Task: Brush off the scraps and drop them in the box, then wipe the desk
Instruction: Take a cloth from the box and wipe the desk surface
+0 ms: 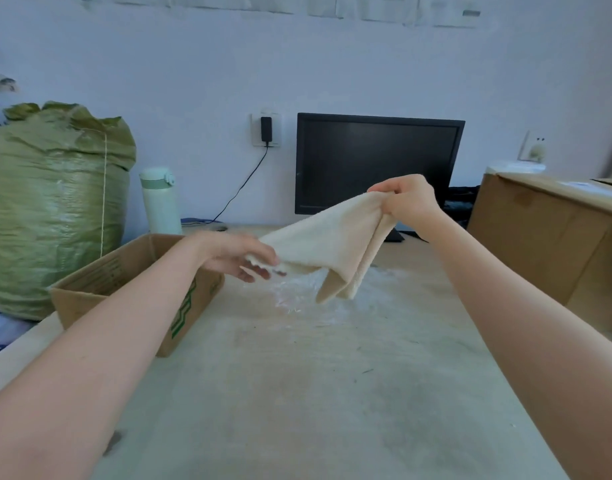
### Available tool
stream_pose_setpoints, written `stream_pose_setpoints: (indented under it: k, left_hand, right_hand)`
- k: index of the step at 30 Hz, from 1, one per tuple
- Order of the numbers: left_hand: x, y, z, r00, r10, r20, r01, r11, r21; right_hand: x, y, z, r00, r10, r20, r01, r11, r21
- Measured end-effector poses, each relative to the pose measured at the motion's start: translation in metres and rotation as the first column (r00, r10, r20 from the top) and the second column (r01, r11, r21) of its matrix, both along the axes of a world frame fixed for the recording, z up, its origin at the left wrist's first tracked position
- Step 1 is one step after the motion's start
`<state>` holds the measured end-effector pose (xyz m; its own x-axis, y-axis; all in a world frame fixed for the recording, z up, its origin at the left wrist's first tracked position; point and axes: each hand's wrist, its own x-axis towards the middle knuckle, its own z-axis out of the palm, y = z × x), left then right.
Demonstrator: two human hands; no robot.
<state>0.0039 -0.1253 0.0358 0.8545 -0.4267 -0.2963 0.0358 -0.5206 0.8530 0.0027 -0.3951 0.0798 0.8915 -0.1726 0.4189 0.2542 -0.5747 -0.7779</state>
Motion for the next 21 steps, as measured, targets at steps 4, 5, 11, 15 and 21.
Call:
stream_pose_setpoints:
  k: [4,5,11,15,21]
  left_hand:
    - [0.002,-0.002,-0.005,0.985,0.175,0.011,-0.132,0.780,-0.612]
    - [0.003,-0.007,-0.007,0.975,0.220,-0.009,-0.168,0.716,-0.678]
    - [0.008,-0.037,-0.016,0.852,0.523,-0.042,-0.402,0.599,-0.693]
    - [0.012,-0.041,-0.023,0.831,0.555,0.049,-0.416,0.678,-0.606]
    - [0.015,-0.031,-0.020,0.843,0.539,-0.001,-0.477,0.745,-0.467]
  right_hand:
    - [0.000,-0.009,-0.003,0.997,-0.051,-0.063,0.058,0.991,0.121]
    - [0.000,-0.010,-0.005,0.995,-0.053,-0.087,0.065,0.988,0.142]
    - [-0.004,-0.013,-0.020,0.991,-0.081,-0.103,0.091,0.991,0.095]
    - [-0.003,-0.018,-0.034,0.989,-0.095,-0.111,0.103,0.993,0.065]
    - [0.004,-0.033,-0.041,0.975,-0.069,-0.211,0.088,0.993,0.084]
